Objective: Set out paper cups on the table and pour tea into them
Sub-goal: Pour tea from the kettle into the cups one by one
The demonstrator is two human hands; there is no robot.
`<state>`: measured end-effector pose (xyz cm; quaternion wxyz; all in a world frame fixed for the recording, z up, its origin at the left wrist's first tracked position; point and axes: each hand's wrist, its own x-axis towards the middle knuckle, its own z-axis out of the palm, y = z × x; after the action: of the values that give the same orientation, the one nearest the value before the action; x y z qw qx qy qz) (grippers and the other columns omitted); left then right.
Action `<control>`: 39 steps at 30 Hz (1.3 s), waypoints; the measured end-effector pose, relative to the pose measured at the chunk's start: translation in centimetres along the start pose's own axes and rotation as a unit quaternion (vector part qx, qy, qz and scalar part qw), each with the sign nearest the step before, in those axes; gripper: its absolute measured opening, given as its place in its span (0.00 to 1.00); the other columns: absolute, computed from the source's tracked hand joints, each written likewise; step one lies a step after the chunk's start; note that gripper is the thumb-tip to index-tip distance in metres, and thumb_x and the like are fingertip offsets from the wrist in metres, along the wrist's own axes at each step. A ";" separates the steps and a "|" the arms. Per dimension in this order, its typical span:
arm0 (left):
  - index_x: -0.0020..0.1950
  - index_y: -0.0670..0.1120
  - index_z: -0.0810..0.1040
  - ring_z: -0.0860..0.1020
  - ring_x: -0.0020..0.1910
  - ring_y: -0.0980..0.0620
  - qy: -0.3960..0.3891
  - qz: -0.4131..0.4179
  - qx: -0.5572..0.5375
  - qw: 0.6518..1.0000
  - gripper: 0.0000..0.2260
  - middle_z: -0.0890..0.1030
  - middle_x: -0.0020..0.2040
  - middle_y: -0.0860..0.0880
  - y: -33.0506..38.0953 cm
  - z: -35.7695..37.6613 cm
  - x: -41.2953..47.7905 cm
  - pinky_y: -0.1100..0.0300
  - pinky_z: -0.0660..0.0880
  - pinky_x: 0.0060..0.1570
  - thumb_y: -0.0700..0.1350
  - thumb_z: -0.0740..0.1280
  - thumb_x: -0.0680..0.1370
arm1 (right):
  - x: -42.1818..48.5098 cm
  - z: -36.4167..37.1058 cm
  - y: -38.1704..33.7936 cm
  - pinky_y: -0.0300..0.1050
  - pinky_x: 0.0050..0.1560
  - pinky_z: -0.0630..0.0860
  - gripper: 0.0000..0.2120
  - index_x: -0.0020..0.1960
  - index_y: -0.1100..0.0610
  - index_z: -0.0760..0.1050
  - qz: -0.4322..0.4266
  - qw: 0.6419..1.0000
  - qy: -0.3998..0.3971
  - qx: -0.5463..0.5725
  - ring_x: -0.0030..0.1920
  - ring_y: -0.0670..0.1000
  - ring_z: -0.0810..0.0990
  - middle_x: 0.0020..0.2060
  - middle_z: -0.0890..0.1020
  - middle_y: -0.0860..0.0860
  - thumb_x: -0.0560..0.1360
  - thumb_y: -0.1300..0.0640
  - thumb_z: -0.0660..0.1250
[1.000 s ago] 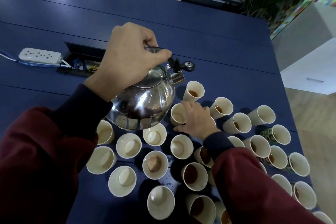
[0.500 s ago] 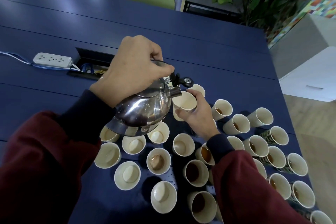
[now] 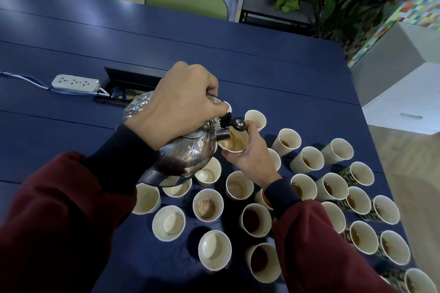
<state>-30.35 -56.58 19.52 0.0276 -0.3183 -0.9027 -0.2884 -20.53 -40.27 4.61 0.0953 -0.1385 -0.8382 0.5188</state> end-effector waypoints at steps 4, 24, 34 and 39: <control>0.31 0.46 0.78 0.74 0.34 0.50 -0.002 -0.002 0.005 1.000 0.14 0.78 0.29 0.50 0.2 -0.2 -0.2 0.47 0.78 0.41 0.55 0.74 0.69 | -0.3 -0.1 -0.1 0.31 0.52 0.74 0.29 0.61 0.48 0.67 0.000 1.000 -0.004 -0.003 0.55 0.44 0.80 0.55 0.81 0.46 0.68 0.60 0.79; 0.31 0.47 0.78 0.69 0.30 0.55 0.016 -0.036 0.021 0.999 0.13 0.73 0.26 0.53 1.2 0.4 -0.4 0.54 0.73 0.35 0.53 0.74 0.70 | -0.2 -0.5 1.3 0.35 0.54 0.76 0.28 0.60 0.48 0.68 0.016 1.000 -0.020 0.001 0.54 0.44 0.81 0.54 0.82 0.45 0.68 0.57 0.80; 0.35 0.44 0.82 0.75 0.30 0.53 0.067 -0.097 -0.042 0.992 0.12 0.79 0.28 0.49 -0.6 0.7 -0.2 0.61 0.72 0.35 0.52 0.76 0.71 | 2.1 -0.5 3.3 0.47 0.53 0.74 0.27 0.59 0.53 0.67 0.065 0.991 -0.009 -0.117 0.52 0.52 0.78 0.53 0.78 0.50 0.68 0.56 0.79; 0.35 0.44 0.81 0.71 0.26 0.58 0.088 -0.114 -0.075 0.987 0.13 0.78 0.27 0.50 -1.9 -0.1 0.1 0.71 0.65 0.29 0.53 0.76 0.72 | 3.0 0.6 4.4 0.48 0.52 0.71 0.28 0.60 0.58 0.65 0.094 0.971 -0.057 -0.210 0.56 0.60 0.78 0.59 0.74 0.57 0.69 0.59 0.79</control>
<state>-31.52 -57.80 18.72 0.0495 -0.1876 -0.9030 -0.3833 -22.94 -37.95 0.42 -0.0330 -0.2042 -0.9156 0.3449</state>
